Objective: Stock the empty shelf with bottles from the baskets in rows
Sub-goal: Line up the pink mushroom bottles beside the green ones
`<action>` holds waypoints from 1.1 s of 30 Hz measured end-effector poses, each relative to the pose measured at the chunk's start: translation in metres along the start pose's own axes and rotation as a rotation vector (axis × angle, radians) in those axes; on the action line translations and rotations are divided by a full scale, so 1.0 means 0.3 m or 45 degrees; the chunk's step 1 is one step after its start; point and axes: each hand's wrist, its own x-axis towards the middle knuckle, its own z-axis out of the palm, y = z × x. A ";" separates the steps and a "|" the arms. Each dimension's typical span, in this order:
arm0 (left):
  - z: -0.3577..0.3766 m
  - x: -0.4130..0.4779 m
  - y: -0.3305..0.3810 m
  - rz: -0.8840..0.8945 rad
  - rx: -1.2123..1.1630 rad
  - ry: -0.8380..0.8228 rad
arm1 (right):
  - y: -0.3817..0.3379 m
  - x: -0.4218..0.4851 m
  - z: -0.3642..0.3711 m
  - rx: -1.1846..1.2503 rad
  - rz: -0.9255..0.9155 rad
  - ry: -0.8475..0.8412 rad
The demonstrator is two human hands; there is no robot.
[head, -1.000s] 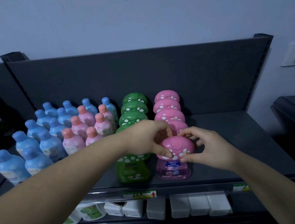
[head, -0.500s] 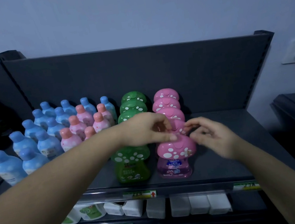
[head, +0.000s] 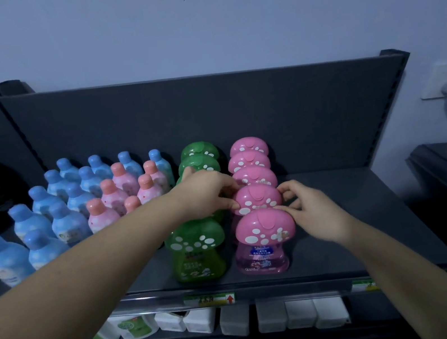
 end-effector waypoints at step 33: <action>-0.007 -0.108 0.062 0.095 -0.139 0.025 | -0.017 -0.077 -0.055 -0.100 -0.180 -0.242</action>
